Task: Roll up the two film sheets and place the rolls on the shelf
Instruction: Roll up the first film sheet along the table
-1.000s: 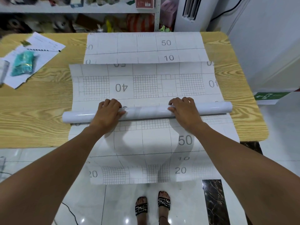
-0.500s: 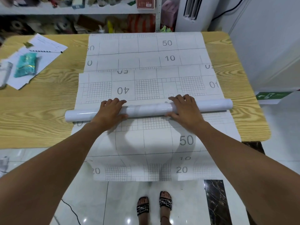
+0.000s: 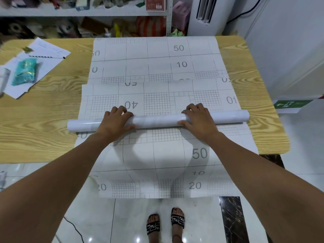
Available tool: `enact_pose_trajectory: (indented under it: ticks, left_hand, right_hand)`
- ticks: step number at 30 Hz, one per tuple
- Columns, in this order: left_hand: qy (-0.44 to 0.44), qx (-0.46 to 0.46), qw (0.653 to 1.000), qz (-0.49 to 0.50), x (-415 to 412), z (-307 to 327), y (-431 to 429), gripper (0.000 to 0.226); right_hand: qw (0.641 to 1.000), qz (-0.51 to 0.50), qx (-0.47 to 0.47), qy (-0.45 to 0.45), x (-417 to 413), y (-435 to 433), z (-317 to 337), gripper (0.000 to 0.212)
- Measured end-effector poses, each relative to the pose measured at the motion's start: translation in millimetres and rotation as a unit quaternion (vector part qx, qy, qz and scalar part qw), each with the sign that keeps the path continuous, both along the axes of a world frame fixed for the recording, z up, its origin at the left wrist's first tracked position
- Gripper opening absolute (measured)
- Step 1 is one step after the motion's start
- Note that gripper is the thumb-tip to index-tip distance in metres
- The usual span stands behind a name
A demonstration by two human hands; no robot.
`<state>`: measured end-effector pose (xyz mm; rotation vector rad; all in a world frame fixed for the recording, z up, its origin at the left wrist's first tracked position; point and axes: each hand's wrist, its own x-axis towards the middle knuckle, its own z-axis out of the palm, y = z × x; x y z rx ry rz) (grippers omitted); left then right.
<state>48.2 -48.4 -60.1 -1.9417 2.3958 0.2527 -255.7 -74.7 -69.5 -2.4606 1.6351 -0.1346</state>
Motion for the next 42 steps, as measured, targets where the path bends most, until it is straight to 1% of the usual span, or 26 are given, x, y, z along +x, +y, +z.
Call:
enact_pose_trajectory:
  ticks: [2, 3, 6, 9, 13, 16, 22, 26, 29, 31, 33, 35, 36, 39, 42]
  left_hand:
    - [-0.009, 0.012, 1.000, -0.015, 0, 0, 2, 0.064]
    - [-0.006, 0.012, 1.000, -0.017, 0, 0, 2, 0.065]
    - [0.019, 0.001, 1.000, -0.013, 1, 1, 2, 0.058]
    - [0.033, 0.009, 0.999, -0.016, 2, 2, 0, 0.053]
    - [0.033, 0.012, 0.999, -0.027, 1, 4, -1, 0.049]
    - [0.022, -0.005, 0.999, -0.023, -1, 5, -3, 0.044]
    - [0.016, -0.005, 1.000, -0.015, 0, 3, -6, 0.038]
    - [0.043, -0.010, 0.999, 0.009, -3, 4, -9, 0.034]
    - [0.060, -0.015, 0.998, 0.027, -4, 3, -12, 0.036]
    - [0.059, -0.024, 0.998, 0.018, -3, 3, -12, 0.040]
    - [0.046, -0.020, 0.999, -0.001, -1, 2, -13, 0.051]
    - [0.037, -0.008, 0.999, -0.001, -1, 1, -15, 0.061]
    - [0.040, -0.007, 0.999, 0.002, -2, 2, -16, 0.062]
    - [0.053, -0.011, 0.998, -0.006, -1, 3, -21, 0.056]
    - [0.058, -0.012, 0.998, -0.027, 3, 3, -25, 0.051]
  right_hand:
    - [1.000, 0.005, 0.000, 0.013, 0, -1, 0, 0.047]
    - [1.000, 0.009, 0.004, 0.016, 0, -1, 0, 0.046]
    - [1.000, 0.017, 0.016, 0.015, 0, -2, 1, 0.044]
    - [1.000, 0.008, 0.013, 0.000, 2, -2, 2, 0.039]
    - [0.999, -0.020, -0.032, -0.015, 4, -3, 1, 0.033]
    - [0.998, -0.020, -0.055, -0.022, 4, -3, 0, 0.039]
    - [0.999, -0.001, -0.036, 0.004, 4, -9, 1, 0.051]
    - [1.000, 0.005, -0.009, 0.013, 5, -17, 2, 0.046]
    - [0.999, 0.023, -0.003, 0.034, 5, -21, 3, 0.044]
    - [0.999, 0.026, -0.004, 0.046, 5, -23, 2, 0.045]
    - [0.999, 0.021, -0.010, 0.039, 7, -24, 0, 0.044]
    - [0.999, 0.016, -0.016, 0.028, 8, -26, -1, 0.042]
    - [0.999, 0.018, -0.021, 0.028, 8, -26, -1, 0.041]
    - [0.999, 0.024, -0.035, 0.024, 9, -27, -3, 0.043]
    - [0.999, 0.015, -0.048, 0.011, 9, -26, -2, 0.058]
